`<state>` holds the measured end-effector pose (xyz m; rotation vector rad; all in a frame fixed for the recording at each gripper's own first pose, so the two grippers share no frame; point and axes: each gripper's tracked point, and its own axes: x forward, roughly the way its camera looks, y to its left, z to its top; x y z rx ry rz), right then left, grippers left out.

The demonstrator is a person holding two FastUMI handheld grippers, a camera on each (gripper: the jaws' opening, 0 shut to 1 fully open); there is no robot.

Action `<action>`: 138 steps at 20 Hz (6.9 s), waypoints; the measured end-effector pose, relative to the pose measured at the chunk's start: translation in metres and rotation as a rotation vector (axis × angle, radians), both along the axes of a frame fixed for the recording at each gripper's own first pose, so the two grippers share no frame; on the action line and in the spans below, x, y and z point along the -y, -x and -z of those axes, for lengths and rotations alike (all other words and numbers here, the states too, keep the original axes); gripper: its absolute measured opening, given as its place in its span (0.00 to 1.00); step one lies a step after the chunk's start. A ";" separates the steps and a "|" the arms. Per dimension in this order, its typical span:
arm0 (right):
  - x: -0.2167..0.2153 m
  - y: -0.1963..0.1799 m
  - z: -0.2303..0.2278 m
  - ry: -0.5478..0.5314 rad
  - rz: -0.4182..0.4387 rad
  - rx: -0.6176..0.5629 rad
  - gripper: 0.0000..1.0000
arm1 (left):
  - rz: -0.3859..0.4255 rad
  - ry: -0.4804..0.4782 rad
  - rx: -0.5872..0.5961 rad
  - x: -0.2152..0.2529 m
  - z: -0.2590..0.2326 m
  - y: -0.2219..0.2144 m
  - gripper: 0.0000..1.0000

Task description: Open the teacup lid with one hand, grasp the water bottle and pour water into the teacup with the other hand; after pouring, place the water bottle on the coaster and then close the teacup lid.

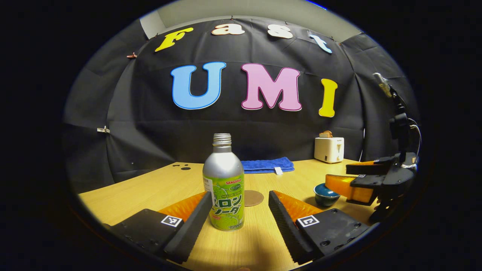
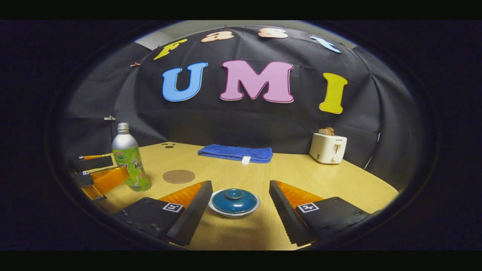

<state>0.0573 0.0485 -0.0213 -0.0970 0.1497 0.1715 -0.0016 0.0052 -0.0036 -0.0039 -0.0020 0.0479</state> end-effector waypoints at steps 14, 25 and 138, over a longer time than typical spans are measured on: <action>-0.014 -0.017 0.015 0.041 -0.011 -0.082 0.54 | 0.007 0.000 0.000 0.001 0.000 0.001 0.95; -0.010 -0.018 0.001 0.045 -0.026 -0.051 0.33 | -0.007 0.000 -0.002 -0.002 -0.001 0.000 0.95; 0.124 0.030 -0.021 -0.103 0.099 0.139 0.29 | 0.547 -2.257 -0.220 0.088 0.013 -0.093 0.82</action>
